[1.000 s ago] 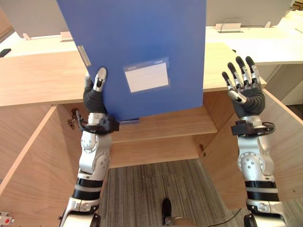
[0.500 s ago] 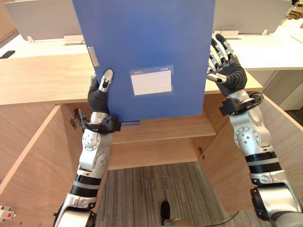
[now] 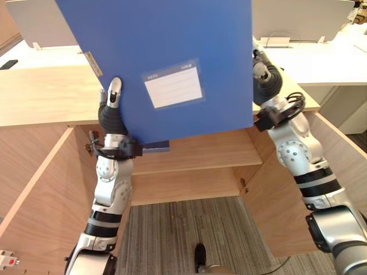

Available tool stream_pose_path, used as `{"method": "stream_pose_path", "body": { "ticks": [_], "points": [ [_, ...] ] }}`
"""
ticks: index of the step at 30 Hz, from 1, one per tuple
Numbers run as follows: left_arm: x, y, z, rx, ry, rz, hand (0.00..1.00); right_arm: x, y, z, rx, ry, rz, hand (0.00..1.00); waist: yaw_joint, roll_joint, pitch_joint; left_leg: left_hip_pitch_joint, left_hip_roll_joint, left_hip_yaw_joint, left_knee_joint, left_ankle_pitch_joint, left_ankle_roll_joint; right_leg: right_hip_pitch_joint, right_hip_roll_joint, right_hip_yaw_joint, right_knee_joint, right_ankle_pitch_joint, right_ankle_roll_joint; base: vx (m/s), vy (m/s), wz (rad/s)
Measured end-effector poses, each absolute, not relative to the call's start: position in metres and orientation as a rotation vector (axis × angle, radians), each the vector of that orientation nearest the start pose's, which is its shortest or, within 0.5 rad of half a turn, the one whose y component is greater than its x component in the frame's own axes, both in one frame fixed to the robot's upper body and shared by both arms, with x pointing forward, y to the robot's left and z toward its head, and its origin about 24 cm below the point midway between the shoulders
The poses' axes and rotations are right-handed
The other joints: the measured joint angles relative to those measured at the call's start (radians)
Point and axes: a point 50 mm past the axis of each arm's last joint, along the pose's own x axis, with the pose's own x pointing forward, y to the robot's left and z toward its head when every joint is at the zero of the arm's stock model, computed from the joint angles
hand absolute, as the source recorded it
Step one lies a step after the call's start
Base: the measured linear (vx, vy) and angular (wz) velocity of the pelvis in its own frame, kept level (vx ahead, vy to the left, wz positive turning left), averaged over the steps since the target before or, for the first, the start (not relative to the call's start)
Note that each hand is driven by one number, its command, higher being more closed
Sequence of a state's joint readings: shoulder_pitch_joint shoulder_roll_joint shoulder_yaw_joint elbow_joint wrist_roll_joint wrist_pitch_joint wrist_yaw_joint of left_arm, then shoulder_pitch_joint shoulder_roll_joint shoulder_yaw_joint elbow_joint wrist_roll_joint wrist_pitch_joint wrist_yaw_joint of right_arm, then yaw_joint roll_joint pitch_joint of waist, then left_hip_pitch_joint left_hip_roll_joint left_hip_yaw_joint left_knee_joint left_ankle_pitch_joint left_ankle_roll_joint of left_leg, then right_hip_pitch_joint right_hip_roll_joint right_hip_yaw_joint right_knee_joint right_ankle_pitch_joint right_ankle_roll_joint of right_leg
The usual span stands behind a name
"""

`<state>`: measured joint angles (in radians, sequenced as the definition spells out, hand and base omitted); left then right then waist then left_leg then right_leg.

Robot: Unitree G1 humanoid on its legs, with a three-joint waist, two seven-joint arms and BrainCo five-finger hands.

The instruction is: Walk over to the cabinet, pick up the folder, carry it to the office cabinet, place the folder inside the office cabinet, then close the office cabinet door

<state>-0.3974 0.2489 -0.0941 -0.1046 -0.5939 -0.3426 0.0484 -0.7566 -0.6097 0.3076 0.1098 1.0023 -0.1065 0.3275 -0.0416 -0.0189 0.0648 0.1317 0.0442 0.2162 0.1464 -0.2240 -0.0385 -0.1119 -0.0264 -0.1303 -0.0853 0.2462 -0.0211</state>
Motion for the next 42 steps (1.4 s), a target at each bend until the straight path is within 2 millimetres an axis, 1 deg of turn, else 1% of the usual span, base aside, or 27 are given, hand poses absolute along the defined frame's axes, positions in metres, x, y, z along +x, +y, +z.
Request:
{"method": "stream_pose_path", "body": {
  "ticks": [2, 5, 8, 14, 17, 20, 23, 25, 28, 31, 36, 39, 42],
  "points": [
    [0.289, 0.150, 0.202, -0.393, -0.755, -0.211, 1.00, 0.329, -0.129, 0.243, 0.202, -0.508, 0.816, 0.00, 0.002, -0.002, -0.001, -0.001, 0.000, -0.001, 0.000, 0.000, 0.000, 0.000, 0.000, -0.001, 0.000, 0.000, 0.000, -0.04, 0.015, 0.01],
    [0.290, 0.150, 0.203, -0.392, -0.759, -0.212, 1.00, 0.329, -0.124, 0.247, 0.187, -0.513, 0.844, 0.00, 0.004, -0.002, -0.001, -0.002, 0.000, -0.002, 0.001, 0.000, 0.000, 0.000, -0.001, -0.003, 0.000, 0.000, 0.000, -0.03, 0.012, 0.02],
    [0.290, 0.148, 0.204, -0.399, -0.762, -0.216, 1.00, 0.328, -0.125, 0.252, 0.184, -0.528, 0.849, 0.00, 0.006, -0.003, -0.001, -0.009, 0.000, -0.006, 0.010, 0.000, 0.001, 0.000, -0.004, -0.008, 0.000, 0.001, 0.002, -0.04, 0.015, 0.06],
    [0.289, 0.146, 0.206, -0.387, -0.768, -0.224, 1.00, 0.329, -0.129, 0.252, 0.193, -0.535, 0.830, 0.00, 0.006, -0.004, -0.002, -0.011, -0.002, -0.007, 0.019, -0.001, 0.003, 0.004, -0.009, -0.008, 0.000, 0.005, 0.007, -0.05, 0.016, 0.02],
    [0.289, 0.142, 0.209, -0.351, -0.784, -0.235, 1.00, 0.327, -0.143, 0.248, 0.234, -0.550, 0.771, 0.00, 0.008, -0.006, -0.004, -0.011, -0.002, -0.007, 0.020, -0.001, 0.003, 0.004, -0.009, -0.008, 0.000, 0.006, 0.008, -0.04, 0.007, 0.00],
    [0.289, 0.140, 0.210, -0.324, -0.788, -0.240, 1.00, 0.326, -0.157, 0.242, 0.281, -0.564, 0.696, 0.00, 0.003, -0.006, -0.004, -0.011, -0.002, -0.006, 0.019, -0.001, 0.002, 0.001, -0.008, -0.004, 0.000, 0.006, 0.008, -0.04, 0.011, -0.04],
    [0.290, 0.139, 0.209, -0.303, -0.779, -0.240, 1.00, 0.326, -0.172, 0.243, 0.307, -0.589, 0.622, 0.00, 0.000, -0.006, -0.004, -0.011, -0.002, -0.004, 0.017, -0.001, 0.002, -0.001, -0.007, -0.001, 0.000, 0.006, 0.008, -0.01, 0.003, -0.01],
    [0.291, 0.140, 0.204, -0.276, -0.762, -0.229, 1.00, 0.325, -0.181, 0.248, 0.320, -0.620, 0.579, 0.00, -0.001, -0.006, -0.004, -0.010, -0.003, -0.003, 0.015, -0.001, 0.002, -0.001, -0.006, 0.000, 0.000, 0.006, 0.008, -0.02, 0.008, -0.01],
    [0.294, 0.144, 0.191, -0.256, -0.704, -0.202, 1.00, 0.323, -0.191, 0.252, 0.330, -0.655, 0.530, 0.00, -0.002, -0.006, -0.004, -0.009, -0.004, -0.003, 0.014, -0.001, 0.002, -0.001, -0.007, 0.001, 0.000, 0.006, 0.008, 0.00, 0.000, 0.00],
    [0.298, 0.152, 0.184, -0.224, -0.670, -0.158, 1.00, 0.321, -0.197, 0.255, 0.303, -0.684, 0.488, 0.00, -0.003, -0.006, -0.004, -0.009, -0.004, -0.002, 0.014, -0.001, 0.002, -0.001, -0.007, 0.002, 0.000, 0.006, 0.008, 0.00, 0.000, 0.00],
    [0.299, 0.160, 0.184, -0.224, -0.671, -0.106, 1.00, 0.318, -0.209, 0.258, 0.287, -0.716, 0.420, 0.00, 0.000, -0.005, -0.004, -0.007, -0.004, -0.002, 0.014, -0.001, 0.003, 0.001, -0.007, 0.001, 0.000, 0.006, 0.008, 0.00, 0.000, 0.00],
    [0.299, 0.163, 0.185, -0.226, -0.673, -0.089, 1.00, 0.317, -0.209, 0.258, 0.281, -0.718, 0.419, 0.00, 0.000, -0.005, -0.004, -0.007, -0.004, -0.002, 0.014, 0.000, 0.004, 0.001, -0.007, 0.001, 0.000, 0.006, 0.008, 0.00, 0.000, 0.00],
    [0.299, 0.165, 0.185, -0.214, -0.679, -0.073, 1.00, 0.317, -0.209, 0.256, 0.239, -0.713, 0.408, 0.00, 0.000, -0.005, -0.005, -0.007, -0.004, -0.002, 0.014, 0.000, 0.004, 0.001, -0.006, 0.001, 0.000, 0.006, 0.008, 0.00, 0.000, 0.00]
  ]
}}
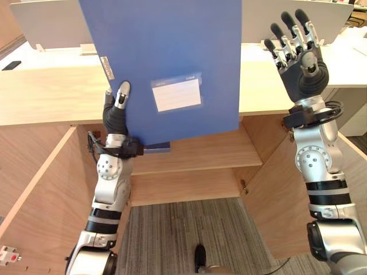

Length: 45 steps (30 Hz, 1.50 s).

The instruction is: Walk over to the cabinet, pick up the folder, carry it to the office cabinet, place the folder inside the office cabinet, then close the office cabinet door

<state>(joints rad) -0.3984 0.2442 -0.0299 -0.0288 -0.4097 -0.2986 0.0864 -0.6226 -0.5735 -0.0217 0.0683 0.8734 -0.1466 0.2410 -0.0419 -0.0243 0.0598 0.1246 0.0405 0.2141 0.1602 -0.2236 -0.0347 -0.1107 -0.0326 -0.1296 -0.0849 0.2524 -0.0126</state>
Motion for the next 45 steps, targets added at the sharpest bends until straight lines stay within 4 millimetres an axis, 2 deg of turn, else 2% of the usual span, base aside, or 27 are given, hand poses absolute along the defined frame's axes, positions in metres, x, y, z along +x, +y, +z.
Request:
{"method": "stream_pose_path", "body": {
  "ticks": [10, 17, 23, 27, 31, 45],
  "points": [
    [0.299, 0.170, 0.187, -0.184, -0.686, -0.051, 1.00, 0.314, -0.205, 0.248, -0.036, -0.687, 0.298, 0.00, 0.001, 0.000, -0.002, 0.001, -0.001, 0.003, 0.001, 0.001, 0.001, 0.000, 0.000, 0.003, 0.000, 0.003, 0.004, 0.00, 0.000, 0.00],
    [0.299, 0.169, 0.186, -0.186, -0.683, -0.050, 1.00, 0.318, -0.201, 0.242, -0.075, -0.654, 0.266, 0.00, 0.003, 0.001, -0.002, 0.001, -0.001, 0.001, 0.002, 0.003, 0.000, 0.001, -0.002, 0.003, 0.000, 0.005, 0.005, 0.00, 0.000, 0.00],
    [0.297, 0.165, 0.179, -0.188, -0.654, -0.059, 1.00, 0.332, -0.182, 0.229, -0.067, -0.574, 0.308, 0.00, 0.003, 0.001, -0.003, 0.001, -0.001, -0.001, 0.006, 0.002, 0.000, 0.003, -0.003, 0.003, 0.000, 0.006, 0.001, 0.00, 0.000, 0.00],
    [0.296, 0.164, 0.172, -0.194, -0.627, -0.056, 1.00, 0.339, -0.171, 0.239, -0.068, -0.586, 0.333, 0.00, 0.009, 0.001, -0.003, 0.000, -0.001, -0.003, 0.009, 0.002, -0.001, 0.004, -0.003, 0.002, 0.000, 0.006, -0.001, 0.00, 0.000, 0.00],
    [0.296, 0.159, 0.171, -0.195, -0.617, -0.074, 1.00, 0.348, -0.151, 0.247, -0.035, -0.573, 0.421, 0.00, 0.011, 0.001, -0.003, -0.002, -0.001, -0.007, 0.011, 0.002, -0.001, 0.005, -0.004, -0.001, 0.000, 0.004, -0.003, 0.00, 0.000, 0.00],
    [0.299, 0.160, 0.165, -0.221, -0.578, -0.084, 1.00, 0.360, -0.128, 0.253, 0.054, -0.513, 0.562, 0.00, 0.027, 0.002, -0.002, -0.003, 0.000, -0.010, 0.011, 0.001, -0.002, 0.006, -0.004, -0.004, 0.000, 0.003, -0.005, 0.00, 0.000, 0.00]
  ]
}}
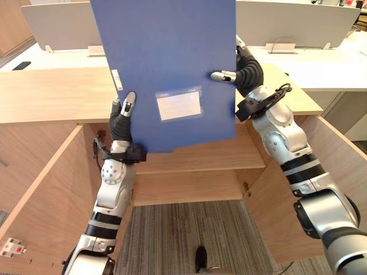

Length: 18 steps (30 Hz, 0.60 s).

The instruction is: Walk over to the cabinet, pick up the folder, carry it to the office cabinet, place the folder inside the office cabinet, then close the office cabinet door

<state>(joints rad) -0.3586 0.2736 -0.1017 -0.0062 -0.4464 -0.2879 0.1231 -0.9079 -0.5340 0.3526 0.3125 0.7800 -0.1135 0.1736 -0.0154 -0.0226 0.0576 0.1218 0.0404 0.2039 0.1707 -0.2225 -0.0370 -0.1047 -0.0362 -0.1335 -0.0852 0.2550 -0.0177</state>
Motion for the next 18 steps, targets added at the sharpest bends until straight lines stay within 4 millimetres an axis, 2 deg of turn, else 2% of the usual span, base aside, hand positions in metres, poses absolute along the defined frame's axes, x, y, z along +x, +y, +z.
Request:
{"method": "stream_pose_path", "body": {
  "ticks": [4, 5, 9, 18],
  "points": [
    [0.299, 0.163, 0.166, -0.234, -0.575, -0.081, 1.00, 0.361, -0.122, 0.254, 0.086, -0.482, 0.617, 0.00, 0.003, 0.000, 0.000, -0.001, 0.001, -0.001, 0.000, 0.000, -0.001, 0.000, 0.000, -0.001, 0.000, -0.001, -0.001, 0.00, 0.000, 0.00],
    [0.299, 0.165, 0.166, -0.233, -0.577, -0.077, 1.00, 0.361, -0.120, 0.254, 0.074, -0.474, 0.630, 1.00, 0.003, 0.000, 0.000, -0.001, 0.001, -0.001, 0.000, -0.001, -0.001, 0.000, 0.000, -0.001, 0.000, -0.001, -0.001, 0.00, 0.000, 0.00],
    [0.298, 0.171, 0.170, -0.212, -0.599, -0.070, 1.00, 0.362, -0.116, 0.254, -0.002, -0.416, 0.691, 1.00, 0.007, 0.000, 0.000, -0.001, 0.002, -0.003, 0.000, -0.001, -0.002, 0.000, 0.001, -0.003, 0.000, -0.002, -0.002, 0.00, 0.000, 0.00],
    [0.298, 0.179, 0.173, -0.158, -0.614, -0.065, 1.00, 0.362, -0.118, 0.232, -0.127, -0.276, 0.744, 1.00, 0.012, 0.000, 0.000, -0.005, 0.004, -0.010, 0.000, -0.003, -0.005, -0.001, 0.002, -0.006, 0.000, -0.003, -0.003, 0.00, 0.000, 0.00]
  ]
}}
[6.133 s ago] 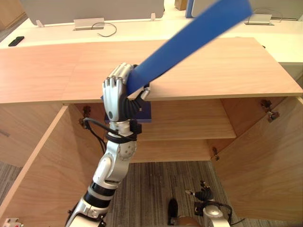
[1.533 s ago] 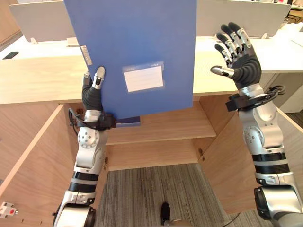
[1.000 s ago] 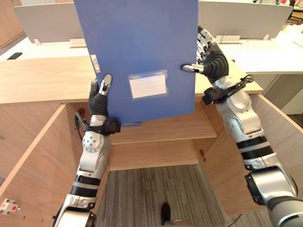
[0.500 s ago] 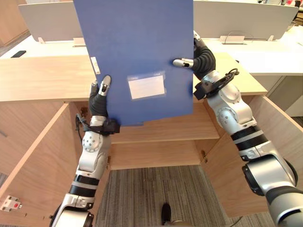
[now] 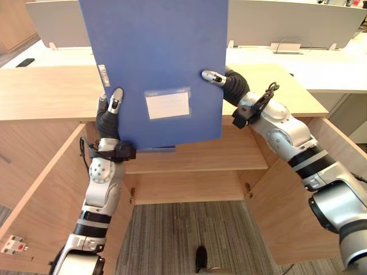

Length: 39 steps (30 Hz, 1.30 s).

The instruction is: Walk over to the cabinet, pick up the folder, carry it to the office cabinet, place the folder inside the office cabinet, then close the office cabinet door

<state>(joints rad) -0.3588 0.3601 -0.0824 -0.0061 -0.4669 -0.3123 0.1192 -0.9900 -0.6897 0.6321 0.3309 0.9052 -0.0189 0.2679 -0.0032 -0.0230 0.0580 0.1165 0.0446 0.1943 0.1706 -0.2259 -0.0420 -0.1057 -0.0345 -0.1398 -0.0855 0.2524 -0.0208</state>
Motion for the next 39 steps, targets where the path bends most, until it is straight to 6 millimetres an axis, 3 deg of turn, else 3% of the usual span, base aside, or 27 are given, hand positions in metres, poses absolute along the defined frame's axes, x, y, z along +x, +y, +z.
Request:
{"method": "stream_pose_path", "body": {
  "ticks": [11, 12, 18, 24, 27, 32, 39],
  "points": [
    [0.300, 0.176, 0.167, -0.135, -0.574, -0.088, 1.00, 0.362, -0.125, 0.219, -0.181, -0.191, 0.739, 1.00, 0.002, 0.000, 0.000, -0.005, 0.004, -0.003, 0.008, -0.003, -0.004, 0.000, 0.002, -0.001, 0.000, 0.000, 0.000, 0.00, 0.000, 0.00],
    [0.300, 0.176, 0.167, -0.135, -0.574, -0.088, 0.00, 0.362, -0.125, 0.219, -0.181, -0.190, 0.739, 1.00, 0.002, 0.000, 0.000, -0.005, 0.004, -0.003, 0.009, -0.003, -0.005, 0.000, 0.002, -0.001, 0.000, 0.000, 0.000, 0.00, 0.000, 0.00],
    [0.301, 0.177, 0.166, -0.143, -0.566, -0.088, 0.00, 0.361, -0.126, 0.214, -0.185, -0.169, 0.740, 1.00, 0.001, -0.001, 0.000, -0.007, 0.006, -0.005, 0.010, -0.003, -0.006, 0.000, 0.004, -0.003, 0.000, 0.000, -0.001, 0.00, 0.000, 0.00],
    [0.299, 0.181, 0.156, -0.161, -0.506, -0.162, 0.00, 0.353, -0.129, 0.189, -0.147, -0.115, 0.750, 1.00, -0.003, -0.001, 0.001, -0.010, 0.007, -0.015, 0.010, -0.003, -0.006, 0.002, 0.002, -0.013, 0.000, -0.001, -0.002, 0.00, 0.000, 0.05],
    [0.288, 0.182, 0.137, -0.185, -0.436, -0.211, 0.00, 0.344, -0.131, 0.174, -0.122, -0.082, 0.762, 1.00, -0.005, -0.001, 0.001, -0.010, 0.007, -0.017, 0.009, -0.003, -0.006, 0.002, 0.002, -0.014, -0.001, -0.001, -0.002, 0.00, 0.000, 0.01],
    [0.251, 0.181, 0.080, -0.267, -0.222, -0.295, 0.00, 0.320, -0.138, 0.141, -0.095, -0.004, 0.808, 1.00, -0.004, -0.003, 0.002, -0.010, 0.007, -0.018, 0.008, -0.003, -0.005, 0.002, 0.001, -0.014, -0.001, -0.001, -0.001, 0.00, 0.000, 0.00],
    [0.210, 0.180, 0.011, -0.321, 0.053, -0.255, 0.00, 0.306, -0.150, 0.128, -0.074, 0.006, 0.797, 1.00, 0.008, -0.003, 0.015, -0.013, 0.006, -0.022, 0.008, -0.003, -0.004, 0.001, 0.000, -0.015, -0.001, -0.005, 0.002, 0.00, 0.000, 0.00]
  ]
}}
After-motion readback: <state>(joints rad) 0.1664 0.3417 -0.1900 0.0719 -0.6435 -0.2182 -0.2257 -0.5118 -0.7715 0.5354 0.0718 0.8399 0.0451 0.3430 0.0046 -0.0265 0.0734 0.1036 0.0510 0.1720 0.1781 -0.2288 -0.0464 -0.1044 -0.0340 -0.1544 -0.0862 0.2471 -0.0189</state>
